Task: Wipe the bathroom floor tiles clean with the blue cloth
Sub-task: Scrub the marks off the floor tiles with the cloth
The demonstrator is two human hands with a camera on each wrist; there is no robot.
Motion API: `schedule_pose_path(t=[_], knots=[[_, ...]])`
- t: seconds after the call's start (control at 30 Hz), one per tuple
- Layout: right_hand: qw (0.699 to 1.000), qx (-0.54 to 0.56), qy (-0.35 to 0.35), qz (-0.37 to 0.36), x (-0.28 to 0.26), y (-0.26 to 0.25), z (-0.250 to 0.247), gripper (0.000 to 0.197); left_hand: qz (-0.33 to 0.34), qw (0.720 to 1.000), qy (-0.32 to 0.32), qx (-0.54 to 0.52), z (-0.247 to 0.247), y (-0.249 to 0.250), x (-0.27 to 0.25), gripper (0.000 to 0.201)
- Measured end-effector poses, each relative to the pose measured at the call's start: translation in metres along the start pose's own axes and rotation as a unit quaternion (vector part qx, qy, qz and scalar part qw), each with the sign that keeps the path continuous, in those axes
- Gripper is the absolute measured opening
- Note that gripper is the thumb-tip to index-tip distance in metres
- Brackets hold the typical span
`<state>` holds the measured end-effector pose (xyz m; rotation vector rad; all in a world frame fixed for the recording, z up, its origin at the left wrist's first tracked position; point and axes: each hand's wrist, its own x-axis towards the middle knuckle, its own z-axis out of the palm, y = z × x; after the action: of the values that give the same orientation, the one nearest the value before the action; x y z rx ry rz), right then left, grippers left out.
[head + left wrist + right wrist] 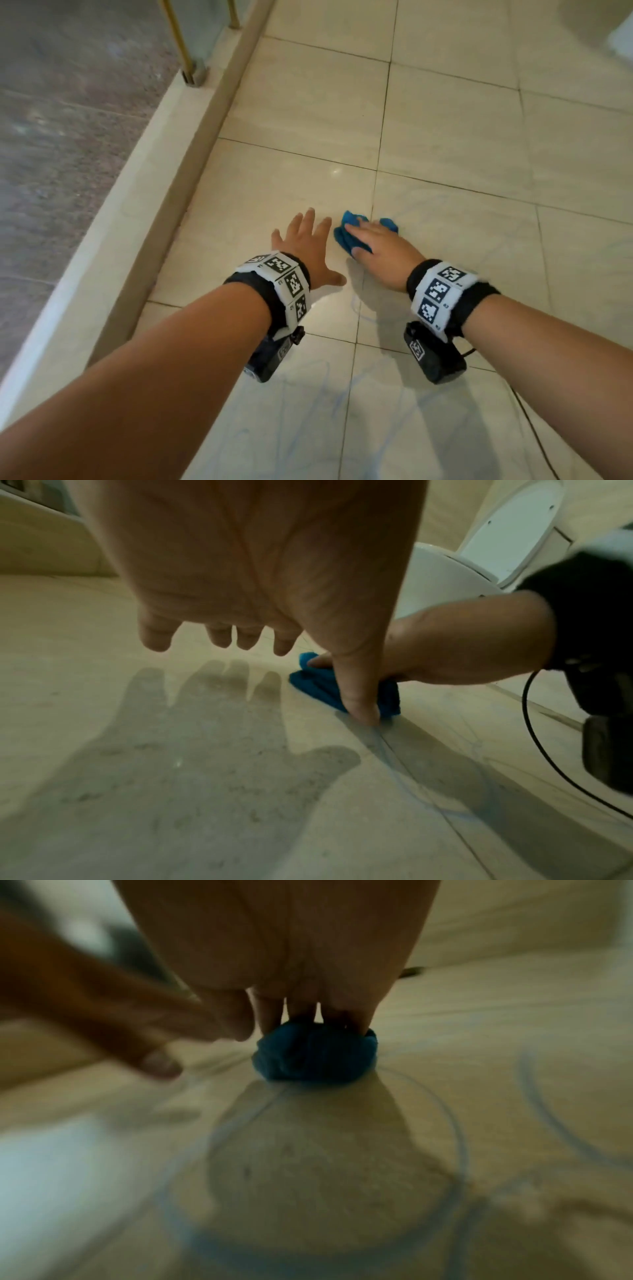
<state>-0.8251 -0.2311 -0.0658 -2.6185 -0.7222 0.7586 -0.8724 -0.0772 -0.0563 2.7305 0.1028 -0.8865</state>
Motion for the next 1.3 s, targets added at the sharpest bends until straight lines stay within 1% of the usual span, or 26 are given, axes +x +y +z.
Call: schedule_pose_path(t=[0.03, 0.1, 0.13, 0.17, 0.23, 0.27, 0.3, 0.4, 0.43, 0.47, 0.57, 0.6, 0.67, 0.73, 0.8, 0.83, 0.9, 0.93, 0.97, 1.07, 1.1, 1.13, 1.2, 1.23, 1.27, 1.3], knots=[[0.997, -0.062, -0.026, -0.048, -0.001, -0.003, 0.011, 0.056, 0.0, 1.0, -0.002, 0.0, 0.001, -0.001, -0.002, 0.111], [0.981, -0.136, -0.028, -0.138, -0.002, 0.0, 0.02, 0.061, 0.008, 1.0, -0.001, 0.008, 0.003, 0.0, -0.006, 0.114], [0.981, -0.136, -0.009, -0.14, 0.0, 0.006, 0.015, 0.059, 0.013, 1.0, -0.001, 0.016, 0.004, 0.0, -0.008, 0.115], [0.988, -0.119, 0.021, -0.1, 0.004, 0.013, 0.007, 0.054, 0.014, 1.0, -0.001, 0.024, 0.004, 0.0, -0.009, 0.116], [0.993, -0.077, 0.091, 0.01, 0.01, 0.026, -0.008, 0.048, 0.011, 0.999, -0.001, 0.034, 0.003, -0.001, -0.009, 0.118], [0.99, -0.082, 0.105, 0.036, 0.011, 0.026, -0.008, 0.047, 0.008, 0.999, -0.002, 0.036, 0.002, -0.002, -0.008, 0.119], [0.989, -0.098, 0.105, 0.03, 0.009, 0.02, -0.004, 0.047, 0.007, 0.999, -0.004, 0.036, 0.001, -0.004, -0.006, 0.12], [0.985, -0.121, 0.072, -0.099, -0.003, 0.003, 0.021, 0.044, 0.002, 1.0, -0.015, 0.028, 0.0, -0.007, 0.0, 0.122], [0.984, -0.117, 0.06, -0.119, -0.003, 0.005, 0.02, 0.043, 0.0, 0.999, -0.022, 0.025, 0.001, -0.009, 0.001, 0.123], [0.986, -0.113, 0.059, -0.103, 0.002, 0.01, 0.013, 0.043, -0.001, 0.999, -0.03, 0.03, 0.003, -0.011, 0.001, 0.125], [0.982, -0.144, 0.114, 0.037, 0.016, 0.025, -0.011, 0.04, 0.005, 0.998, -0.039, 0.057, 0.01, -0.015, 0.0, 0.131], [0.976, -0.172, 0.123, 0.058, 0.014, 0.024, -0.011, 0.042, 0.006, 0.997, -0.038, 0.06, 0.011, -0.015, 0.0, 0.133], [0.974, -0.199, 0.108, 0.031, 0.003, 0.014, -0.001, 0.047, 0.002, 0.997, -0.035, 0.066, 0.011, -0.015, 0.003, 0.134], [0.98, -0.176, 0.086, -0.044, -0.009, 0.008, 0.011, 0.042, -0.001, 0.997, -0.036, 0.07, 0.011, -0.014, 0.004, 0.134], [0.987, -0.101, 0.09, -0.087, -0.003, 0.017, 0.011, 0.034, 0.001, 0.997, -0.036, 0.068, 0.012, -0.015, 0.004, 0.134], [0.989, -0.055, 0.111, -0.078, 0.005, 0.025, 0.01, 0.033, 0.004, 0.997, -0.035, 0.067, 0.012, -0.016, 0.004, 0.134], [0.985, 0.027, 0.168, -0.023, 0.016, 0.031, 0.006, 0.032, 0.006, 0.998, -0.031, 0.062, 0.012, -0.017, 0.004, 0.135], [0.983, 0.047, 0.179, -0.001, 0.018, 0.028, 0.007, 0.029, 0.006, 0.998, -0.031, 0.058, 0.012, -0.018, 0.004, 0.135], [0.984, 0.047, 0.172, 0.003, 0.017, 0.023, 0.01, 0.025, 0.006, 0.998, -0.032, 0.057, 0.012, -0.018, 0.004, 0.135], [0.994, -0.016, 0.099, -0.051, 0.008, 0.012, 0.009, 0.021, 0.007, 0.998, -0.034, 0.06, 0.013, -0.019, 0.005, 0.135], [0.994, -0.01, 0.095, -0.047, 0.008, 0.013, 0.004, 0.018, 0.008, 0.998, -0.034, 0.058, 0.013, -0.019, 0.005, 0.135], [0.993, 0.013, 0.116, -0.027, 0.012, 0.017, -0.002, 0.016, 0.009, 0.998, -0.033, 0.053, 0.013, -0.019, 0.004, 0.134], [0.975, 0.065, 0.209, 0.038, 0.018, 0.025, -0.01, 0.015, 0.011, 0.999, -0.03, 0.044, 0.013, -0.02, 0.004, 0.134], [0.966, 0.084, 0.234, 0.066, 0.019, 0.024, -0.008, 0.016, 0.011, 0.999, -0.029, 0.041, 0.013, -0.02, 0.004, 0.134], [0.967, 0.092, 0.227, 0.072, 0.017, 0.02, -0.003, 0.017, 0.011, 0.999, -0.029, 0.041, 0.013, -0.021, 0.004, 0.134], [0.976, 0.082, 0.195, 0.055, 0.014, 0.013, 0.003, 0.018, 0.01, 0.999, -0.029, 0.042, 0.013, -0.021, 0.005, 0.134]])
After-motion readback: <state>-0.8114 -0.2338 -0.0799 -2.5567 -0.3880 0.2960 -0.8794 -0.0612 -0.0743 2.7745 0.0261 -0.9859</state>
